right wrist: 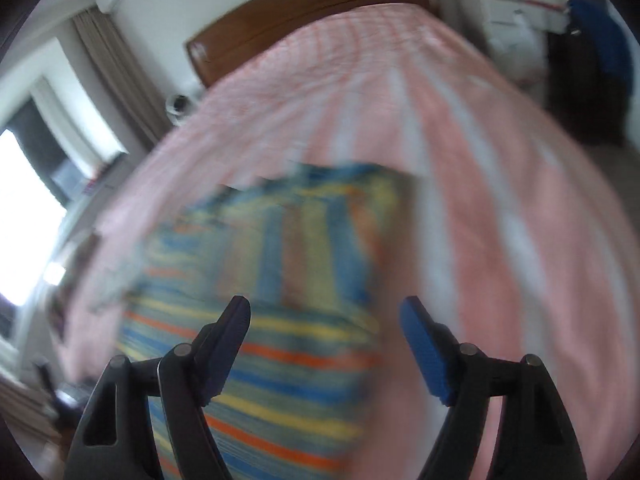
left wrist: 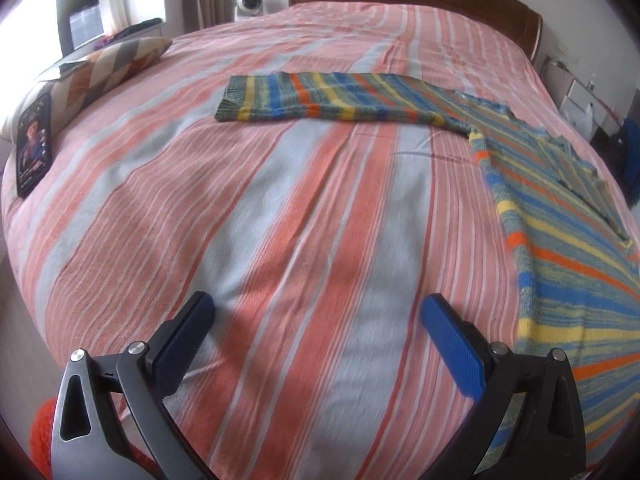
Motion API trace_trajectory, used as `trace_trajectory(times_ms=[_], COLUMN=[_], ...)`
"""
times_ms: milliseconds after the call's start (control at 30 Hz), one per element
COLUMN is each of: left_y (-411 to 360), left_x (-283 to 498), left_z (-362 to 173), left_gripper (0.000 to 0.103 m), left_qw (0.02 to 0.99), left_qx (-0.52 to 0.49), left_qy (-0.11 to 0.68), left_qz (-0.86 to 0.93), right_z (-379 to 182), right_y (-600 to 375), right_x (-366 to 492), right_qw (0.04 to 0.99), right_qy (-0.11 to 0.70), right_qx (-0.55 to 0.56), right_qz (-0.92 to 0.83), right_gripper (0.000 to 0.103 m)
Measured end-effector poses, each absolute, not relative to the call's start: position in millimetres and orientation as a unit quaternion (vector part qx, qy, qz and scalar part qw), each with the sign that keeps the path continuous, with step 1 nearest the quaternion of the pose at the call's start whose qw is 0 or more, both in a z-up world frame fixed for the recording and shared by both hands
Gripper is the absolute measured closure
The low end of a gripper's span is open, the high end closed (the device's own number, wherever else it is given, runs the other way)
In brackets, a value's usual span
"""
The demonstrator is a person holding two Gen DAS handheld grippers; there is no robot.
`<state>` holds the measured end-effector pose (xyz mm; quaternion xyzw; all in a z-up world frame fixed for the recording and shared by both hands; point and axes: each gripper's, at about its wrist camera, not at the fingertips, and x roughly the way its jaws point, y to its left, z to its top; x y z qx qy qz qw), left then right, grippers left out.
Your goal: Fold small clothes
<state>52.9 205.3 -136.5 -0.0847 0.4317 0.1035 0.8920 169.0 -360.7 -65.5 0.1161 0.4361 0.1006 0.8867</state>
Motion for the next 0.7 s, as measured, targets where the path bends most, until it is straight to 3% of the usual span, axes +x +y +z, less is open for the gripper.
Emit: trace_trajectory(times_ms=[367, 533, 700], left_y=[201.4, 200.5, 201.1], left_x=[53.8, 54.1, 54.0], left_z=[-137.8, -138.1, -138.1], left_gripper=[0.000, 0.000, 0.000], left_qw=[0.894, 0.894, 0.894], left_qx=[-0.076, -0.077, -0.077], left_qy=[0.427, 0.428, 0.427], left_qz=[0.110, 0.110, 0.110], right_z=[-119.9, -129.3, -130.6], right_y=[-463.7, -464.1, -462.5], right_x=[106.4, 116.2, 113.1], right_qw=[0.908, 0.907, 0.909], right_qy=[0.399, 0.394, 0.385], right_qx=[0.126, 0.147, 0.153], right_qz=[0.017, 0.036, 0.041], right_gripper=[0.024, 0.014, 0.014])
